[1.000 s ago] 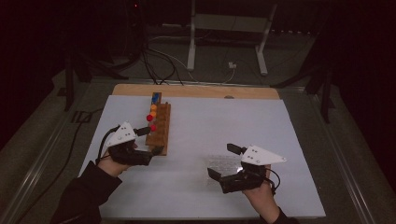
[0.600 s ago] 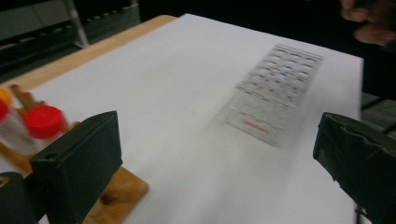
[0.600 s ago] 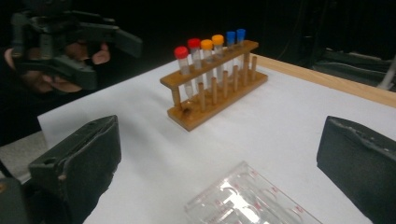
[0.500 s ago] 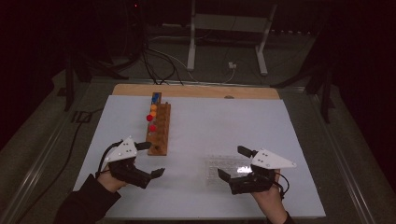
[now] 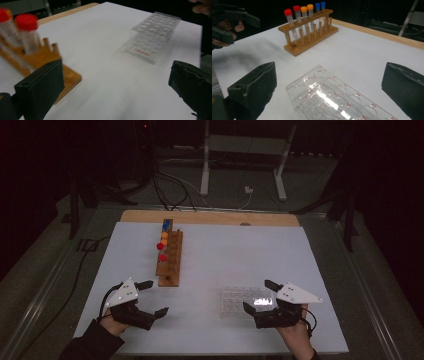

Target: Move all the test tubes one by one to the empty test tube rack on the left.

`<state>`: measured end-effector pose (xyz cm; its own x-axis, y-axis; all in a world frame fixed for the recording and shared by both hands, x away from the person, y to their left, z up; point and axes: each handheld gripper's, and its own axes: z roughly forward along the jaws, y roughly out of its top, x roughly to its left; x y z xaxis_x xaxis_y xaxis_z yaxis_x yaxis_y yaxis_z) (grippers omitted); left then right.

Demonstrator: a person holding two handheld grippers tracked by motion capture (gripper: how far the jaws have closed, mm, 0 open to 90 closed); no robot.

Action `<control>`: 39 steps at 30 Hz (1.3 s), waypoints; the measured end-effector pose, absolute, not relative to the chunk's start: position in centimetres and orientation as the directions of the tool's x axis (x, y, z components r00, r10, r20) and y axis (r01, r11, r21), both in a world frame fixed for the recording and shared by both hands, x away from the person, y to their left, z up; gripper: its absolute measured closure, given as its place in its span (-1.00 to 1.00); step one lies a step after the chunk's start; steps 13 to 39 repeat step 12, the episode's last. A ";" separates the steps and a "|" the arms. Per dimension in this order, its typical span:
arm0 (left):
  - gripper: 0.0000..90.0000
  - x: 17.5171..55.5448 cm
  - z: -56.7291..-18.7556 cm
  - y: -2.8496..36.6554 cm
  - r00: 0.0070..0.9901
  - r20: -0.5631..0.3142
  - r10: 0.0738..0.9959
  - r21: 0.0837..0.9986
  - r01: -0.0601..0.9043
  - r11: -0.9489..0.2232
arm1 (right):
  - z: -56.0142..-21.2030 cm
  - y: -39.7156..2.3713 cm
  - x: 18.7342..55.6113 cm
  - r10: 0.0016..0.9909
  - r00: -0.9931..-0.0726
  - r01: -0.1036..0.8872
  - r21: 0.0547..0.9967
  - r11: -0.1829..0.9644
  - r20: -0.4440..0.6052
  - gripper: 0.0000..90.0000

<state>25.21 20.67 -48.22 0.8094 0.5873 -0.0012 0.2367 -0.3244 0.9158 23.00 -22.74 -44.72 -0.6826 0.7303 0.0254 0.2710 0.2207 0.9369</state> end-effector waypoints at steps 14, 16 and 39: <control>-0.98 25.1 -50.2 20.8 0.784 -0.021 0.620 0.902 0.283 -0.327 | -44.5 -22.9 23.1 0.731 -0.682 0.266 0.941 0.210 0.030 -1.00; -0.98 25.1 -50.2 20.8 0.784 -0.021 0.620 0.902 0.283 -0.327 | -44.5 -22.9 23.1 0.731 -0.682 0.266 0.941 0.210 0.030 -1.00; -0.98 25.1 -50.2 20.8 0.784 -0.021 0.620 0.902 0.283 -0.327 | -44.5 -22.9 23.1 0.731 -0.682 0.266 0.941 0.210 0.030 -1.00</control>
